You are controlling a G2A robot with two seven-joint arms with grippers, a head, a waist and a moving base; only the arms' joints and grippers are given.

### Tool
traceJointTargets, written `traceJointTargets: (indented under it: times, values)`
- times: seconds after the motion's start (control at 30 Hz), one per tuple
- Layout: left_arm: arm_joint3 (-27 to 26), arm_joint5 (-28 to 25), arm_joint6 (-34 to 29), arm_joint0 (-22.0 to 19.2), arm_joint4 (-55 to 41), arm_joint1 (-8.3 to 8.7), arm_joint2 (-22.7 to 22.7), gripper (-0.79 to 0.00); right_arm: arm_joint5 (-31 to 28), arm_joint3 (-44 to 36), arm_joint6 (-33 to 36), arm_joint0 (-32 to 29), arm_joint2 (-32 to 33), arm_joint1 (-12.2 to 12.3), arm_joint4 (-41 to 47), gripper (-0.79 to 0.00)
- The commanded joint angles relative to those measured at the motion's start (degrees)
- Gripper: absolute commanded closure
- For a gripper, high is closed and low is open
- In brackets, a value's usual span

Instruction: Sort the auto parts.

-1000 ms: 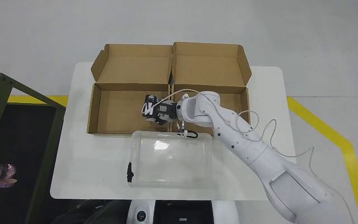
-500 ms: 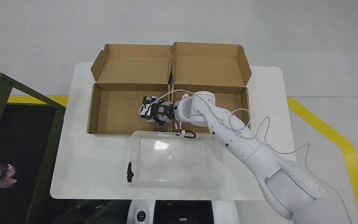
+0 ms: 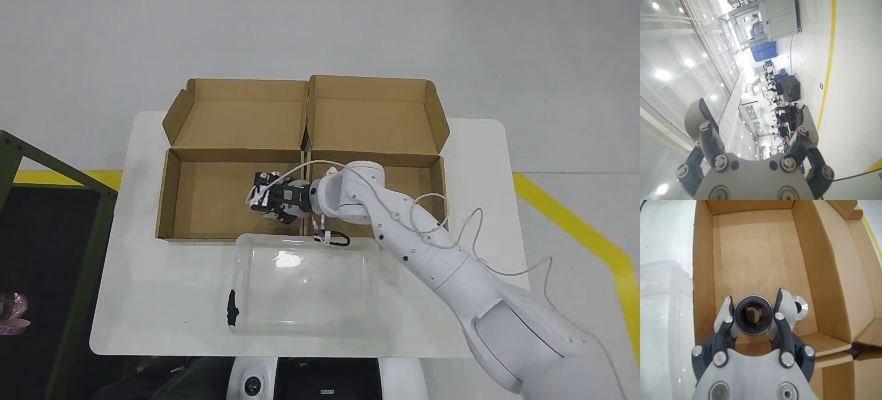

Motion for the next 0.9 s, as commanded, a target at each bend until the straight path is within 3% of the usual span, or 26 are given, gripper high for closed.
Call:
traceJointTargets:
  times: [0.0,0.27,0.53,0.87]
  values:
    - [0.00,0.00,0.00,0.00,0.00,0.00,0.00,-0.785,-0.26,-1.62,0.33,-0.23,0.73,0.29,-0.26,-0.416]
    - [0.00,0.00,0.00,0.00,0.00,0.00,0.00,-0.785,-2.48,-12.51,1.85,-2.77,4.87,2.00,-0.27,-0.391]
    - [0.00,0.00,0.00,0.00,0.00,0.00,0.00,-0.785,-4.09,-25.83,4.37,-7.75,10.98,4.36,-0.38,-0.480]
    - [0.00,0.00,0.00,0.00,0.00,0.00,0.00,-0.785,-6.38,-41.58,4.39,-21.21,20.82,8.12,-2.82,-0.594]
